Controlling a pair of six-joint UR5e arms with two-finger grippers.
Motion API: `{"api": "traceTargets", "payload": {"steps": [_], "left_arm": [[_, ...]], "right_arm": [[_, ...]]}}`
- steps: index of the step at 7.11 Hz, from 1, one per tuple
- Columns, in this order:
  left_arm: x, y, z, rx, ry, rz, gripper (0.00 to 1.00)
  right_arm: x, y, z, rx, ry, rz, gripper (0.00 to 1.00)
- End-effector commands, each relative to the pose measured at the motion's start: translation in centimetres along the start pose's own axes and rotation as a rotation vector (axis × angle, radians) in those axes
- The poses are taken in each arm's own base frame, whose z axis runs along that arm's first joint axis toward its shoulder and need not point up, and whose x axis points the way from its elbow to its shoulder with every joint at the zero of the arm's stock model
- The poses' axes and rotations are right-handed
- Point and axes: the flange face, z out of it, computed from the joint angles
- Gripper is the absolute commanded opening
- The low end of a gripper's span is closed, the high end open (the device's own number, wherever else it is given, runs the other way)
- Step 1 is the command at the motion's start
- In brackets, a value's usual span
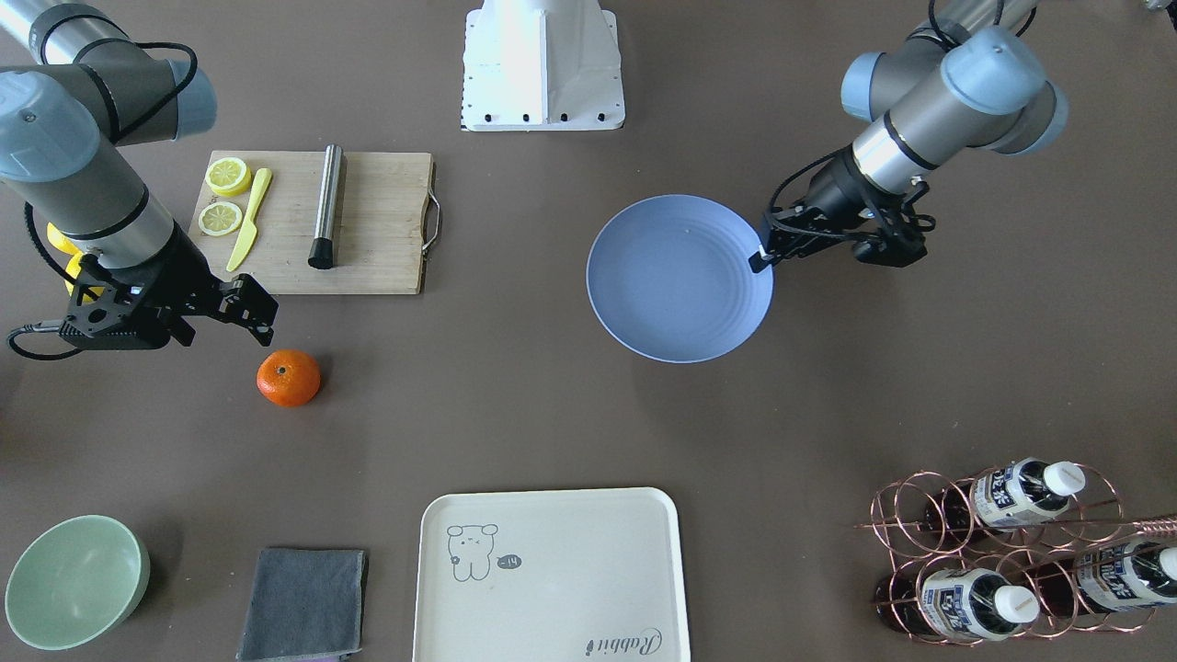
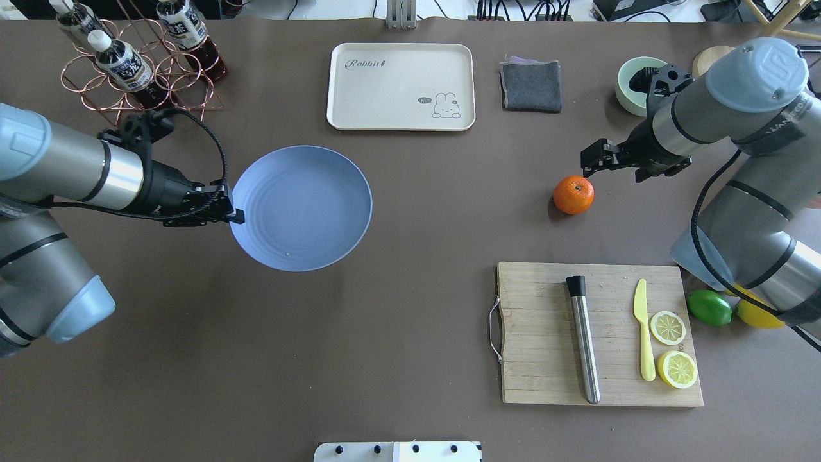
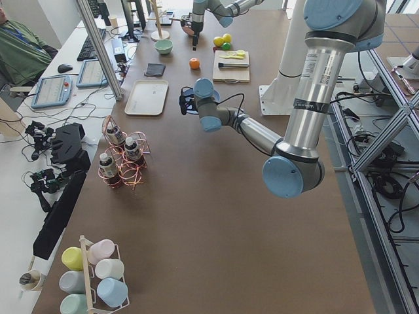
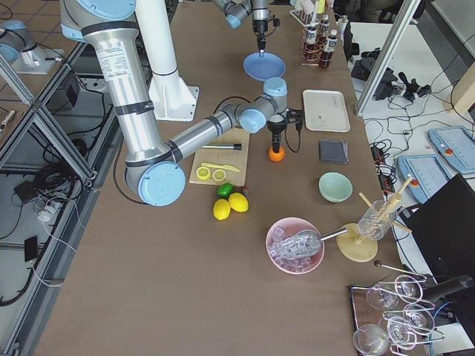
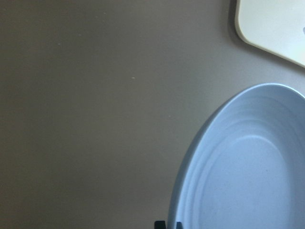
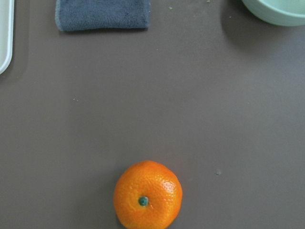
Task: Pick orange to plate
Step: 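Close the right gripper on the orange while the left hovers at the plate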
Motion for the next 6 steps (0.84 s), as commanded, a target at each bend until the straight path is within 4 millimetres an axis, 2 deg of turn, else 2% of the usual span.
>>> {"api": "traceTargets", "payload": {"steps": [1, 2, 3, 5, 6], "left_arm": [[5.5, 6.8, 6.2, 0.020, 0.030, -0.024, 0.00], [6.1, 8.8, 8.2, 0.036, 0.027, -0.020, 0.00], [7.5, 9.0, 10.4, 0.057, 0.021, -0.019, 0.00], [9.8, 8.5, 13.7, 0.087, 0.012, -0.045, 0.00], [9.9, 7.7, 14.9, 0.109, -0.005, -0.049, 0.00]], "right_arm": [[-0.6, 0.2, 2.2, -0.028, 0.017, -0.014, 1.00], [-0.8, -0.1, 3.3, -0.038, 0.029, -0.011, 1.00], [-0.9, -0.3, 3.9, -0.045, 0.034, -0.010, 1.00], [-1.0, 0.0, 4.2, -0.051, 0.038, -0.006, 1.00], [-1.1, 0.1, 4.3, -0.053, 0.035, -0.009, 1.00]]}}
